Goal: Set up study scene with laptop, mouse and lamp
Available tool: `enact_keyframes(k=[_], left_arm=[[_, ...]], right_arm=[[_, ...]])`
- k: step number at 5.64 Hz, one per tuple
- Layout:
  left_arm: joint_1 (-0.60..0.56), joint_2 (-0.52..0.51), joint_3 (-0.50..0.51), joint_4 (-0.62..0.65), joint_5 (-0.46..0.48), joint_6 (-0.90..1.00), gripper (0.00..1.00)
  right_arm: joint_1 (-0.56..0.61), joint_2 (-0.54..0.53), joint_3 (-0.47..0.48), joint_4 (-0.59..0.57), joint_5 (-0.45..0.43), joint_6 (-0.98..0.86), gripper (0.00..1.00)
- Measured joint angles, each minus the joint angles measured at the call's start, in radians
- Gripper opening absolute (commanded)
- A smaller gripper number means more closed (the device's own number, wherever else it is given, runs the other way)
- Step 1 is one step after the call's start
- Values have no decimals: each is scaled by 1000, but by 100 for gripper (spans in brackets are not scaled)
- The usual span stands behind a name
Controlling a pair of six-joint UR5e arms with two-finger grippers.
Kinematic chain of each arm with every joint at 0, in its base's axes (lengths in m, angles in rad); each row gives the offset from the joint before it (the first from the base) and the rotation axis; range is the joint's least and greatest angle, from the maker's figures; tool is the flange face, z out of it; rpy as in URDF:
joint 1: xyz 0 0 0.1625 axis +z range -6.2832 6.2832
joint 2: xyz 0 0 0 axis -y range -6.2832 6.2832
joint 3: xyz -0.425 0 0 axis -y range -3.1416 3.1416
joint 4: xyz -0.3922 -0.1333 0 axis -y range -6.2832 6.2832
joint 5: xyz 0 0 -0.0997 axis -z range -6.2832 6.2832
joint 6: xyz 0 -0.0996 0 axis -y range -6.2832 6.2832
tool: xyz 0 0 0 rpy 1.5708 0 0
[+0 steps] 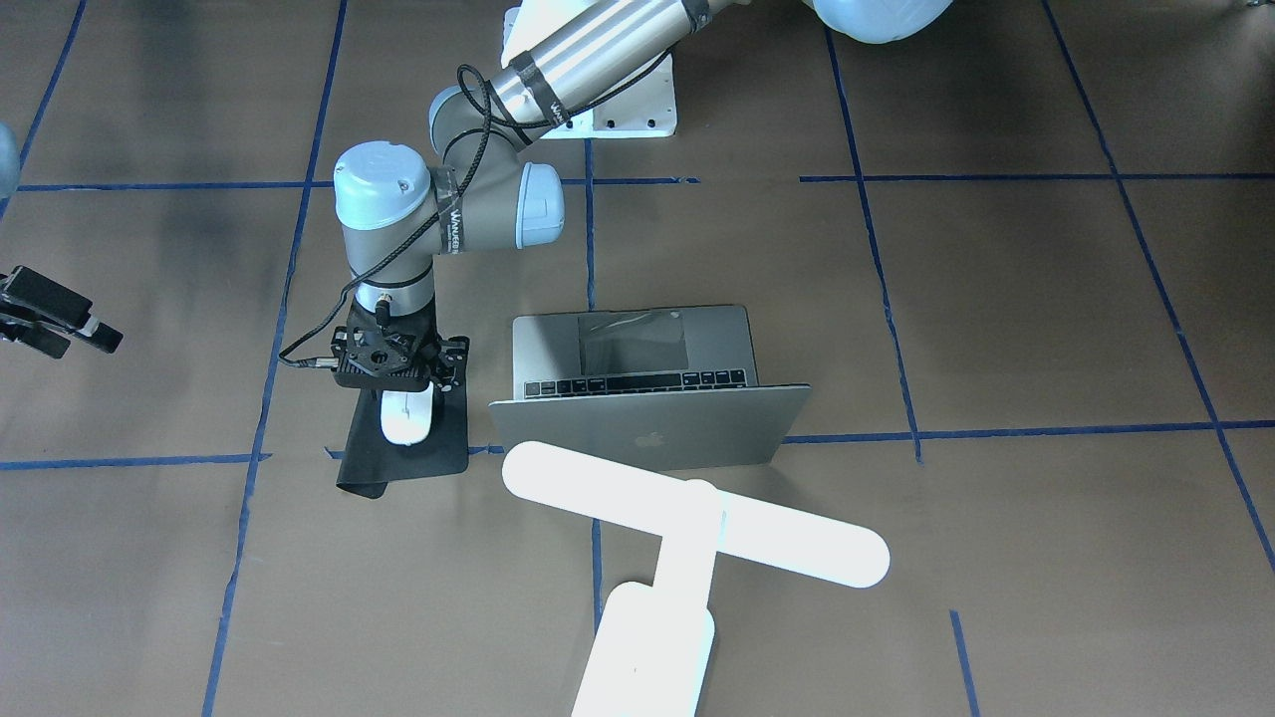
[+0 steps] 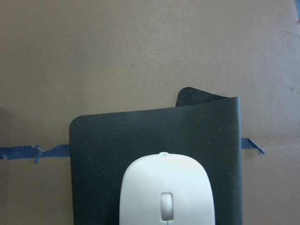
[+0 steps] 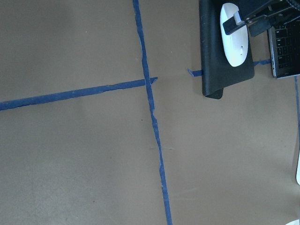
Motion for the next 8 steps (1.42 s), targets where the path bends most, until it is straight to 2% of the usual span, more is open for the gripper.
enact_keyframes(k=[3,5,7,8], left_arm=[[-4,-1,-16,-3,-1,-8,100],[-6,0,-79,16,-6,-42,100],[-9,49,-289,183,-39,-47,100],[-13,126,-458,268,-64,-41,100]], right_arm=[[3,1,-2,0,0,-1,100],[11,-1,-1,0,1,-1,100],[40,-3,1,-1,21,-1,100],[56,-4,3,-1,33,-3,100]])
